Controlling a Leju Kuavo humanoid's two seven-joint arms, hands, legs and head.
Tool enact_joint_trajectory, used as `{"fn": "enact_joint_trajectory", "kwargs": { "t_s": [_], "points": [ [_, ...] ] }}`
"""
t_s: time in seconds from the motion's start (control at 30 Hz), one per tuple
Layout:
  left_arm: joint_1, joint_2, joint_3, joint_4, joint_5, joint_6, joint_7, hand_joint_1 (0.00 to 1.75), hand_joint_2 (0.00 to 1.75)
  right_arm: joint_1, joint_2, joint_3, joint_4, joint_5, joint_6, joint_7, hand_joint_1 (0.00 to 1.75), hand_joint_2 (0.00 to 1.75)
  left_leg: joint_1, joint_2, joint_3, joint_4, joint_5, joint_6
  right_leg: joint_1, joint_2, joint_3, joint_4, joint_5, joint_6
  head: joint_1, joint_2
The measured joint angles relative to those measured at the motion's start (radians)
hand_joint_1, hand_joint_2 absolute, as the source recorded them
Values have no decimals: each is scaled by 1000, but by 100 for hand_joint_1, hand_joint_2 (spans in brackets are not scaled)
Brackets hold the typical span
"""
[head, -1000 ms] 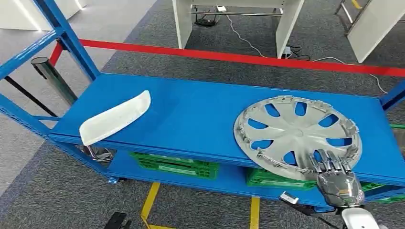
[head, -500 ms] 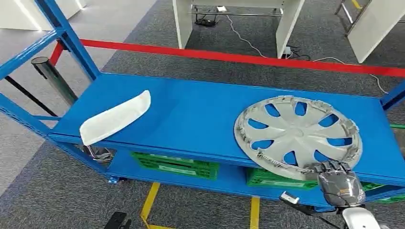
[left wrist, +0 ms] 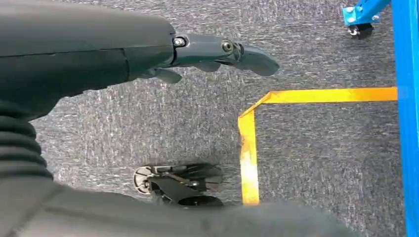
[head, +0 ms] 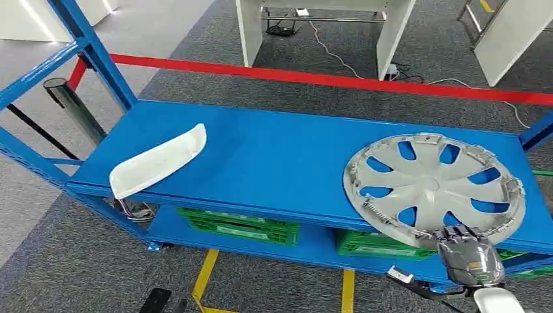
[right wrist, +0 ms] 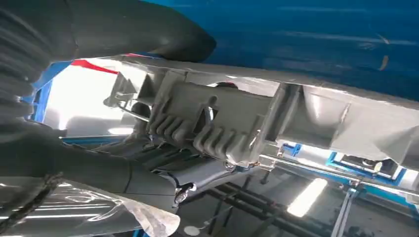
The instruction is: Take the parts from the cabinet and place them on the table.
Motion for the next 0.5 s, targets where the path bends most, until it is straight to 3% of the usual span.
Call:
{"fn": "enact_joint_trajectory", "kwargs": {
  "t_s": [0.37,0.4,0.5],
  "points": [
    [1,-1,1,0,3,-8,-49,0,175,-2,0,-4,0,0,4,-10,124,175,0,0,0,0,0,0,0,0,1,0,0,0,0,0],
    [0,-1,1,0,3,-6,-50,0,175,-2,0,-4,0,0,4,-10,138,175,0,0,0,0,0,0,0,0,1,0,0,0,0,0],
    [1,-1,2,0,4,-8,-56,0,175,-3,0,-4,0,0,2,-10,143,175,0,0,0,0,0,0,0,0,1,0,0,0,0,0]
  ]
}}
